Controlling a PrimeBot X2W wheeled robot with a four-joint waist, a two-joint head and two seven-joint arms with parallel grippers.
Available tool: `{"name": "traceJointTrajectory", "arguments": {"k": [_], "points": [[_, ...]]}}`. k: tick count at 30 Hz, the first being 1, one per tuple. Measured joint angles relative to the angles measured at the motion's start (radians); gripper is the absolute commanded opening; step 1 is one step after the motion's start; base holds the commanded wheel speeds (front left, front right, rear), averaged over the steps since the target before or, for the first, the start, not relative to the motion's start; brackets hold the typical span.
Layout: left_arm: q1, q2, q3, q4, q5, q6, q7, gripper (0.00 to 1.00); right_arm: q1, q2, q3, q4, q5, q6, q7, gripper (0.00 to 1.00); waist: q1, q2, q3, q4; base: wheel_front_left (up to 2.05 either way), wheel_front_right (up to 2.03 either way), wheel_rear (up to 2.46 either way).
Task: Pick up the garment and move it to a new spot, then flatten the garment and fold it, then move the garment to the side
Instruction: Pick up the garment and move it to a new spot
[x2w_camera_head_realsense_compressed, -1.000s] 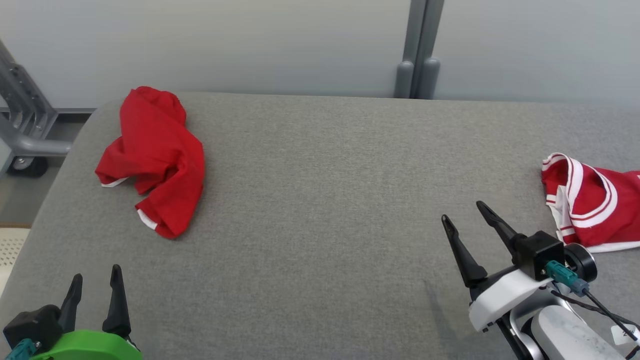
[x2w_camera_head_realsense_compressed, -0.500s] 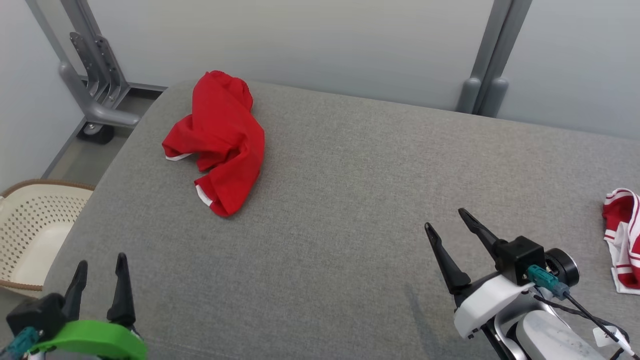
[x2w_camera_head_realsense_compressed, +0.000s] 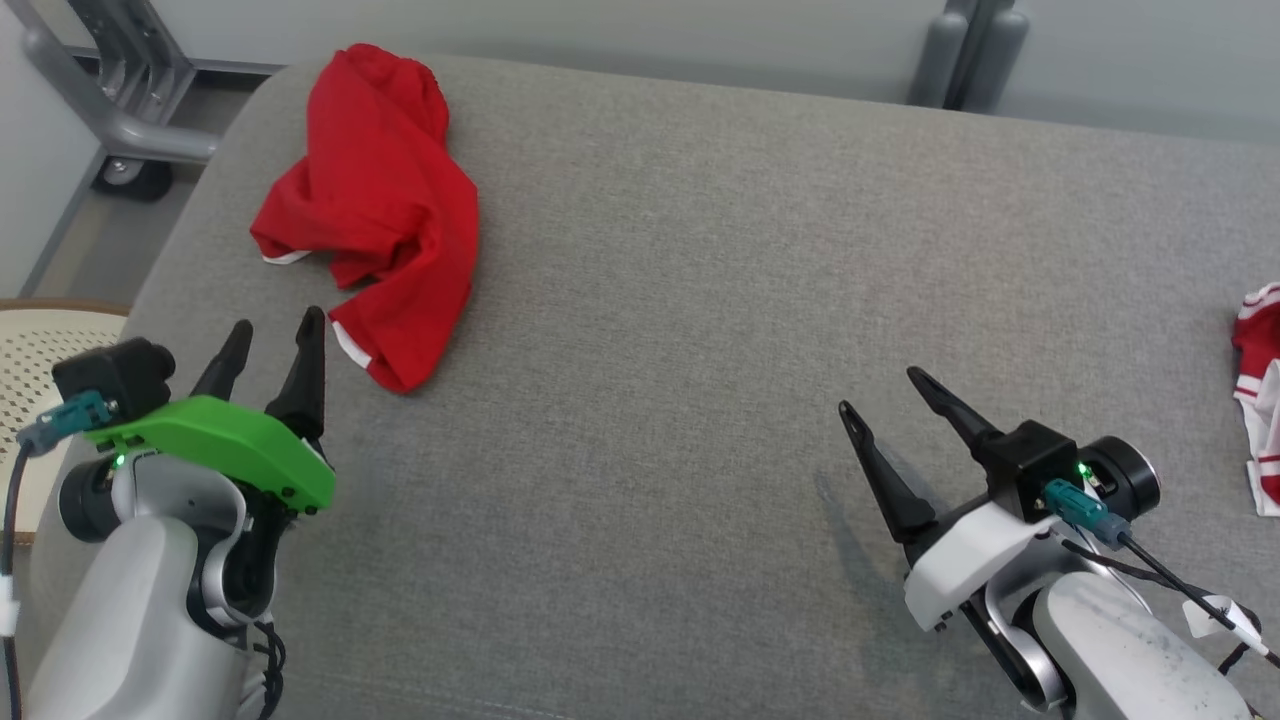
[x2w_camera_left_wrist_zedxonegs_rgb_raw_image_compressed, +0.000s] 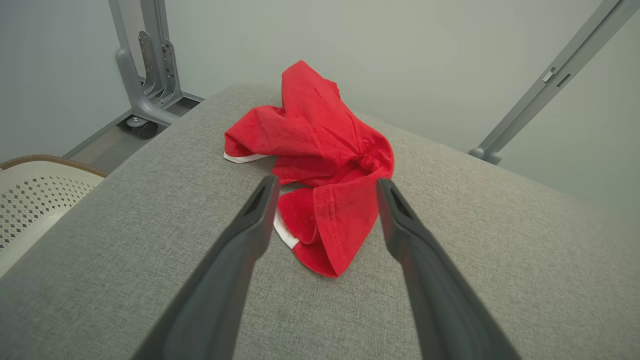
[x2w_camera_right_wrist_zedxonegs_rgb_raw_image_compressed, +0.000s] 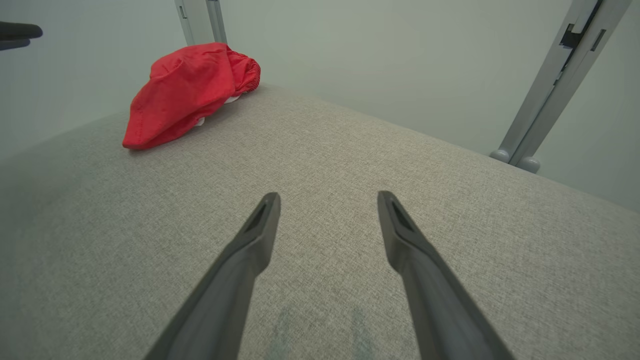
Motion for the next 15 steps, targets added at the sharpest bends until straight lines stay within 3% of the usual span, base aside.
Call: {"name": "traceJointTrajectory", "arguments": {"k": [15], "points": [[-0.203, 0.073, 0.002, 0.155, 0.006, -0.07, 0.086, 1.0, -0.12, -0.03, -0.03, -0.086, -0.04, 0.0, 0.029, 1.0, 0.0, 0.0, 0.181, -0.138, 0.0, 0.0, 0.0]]}}
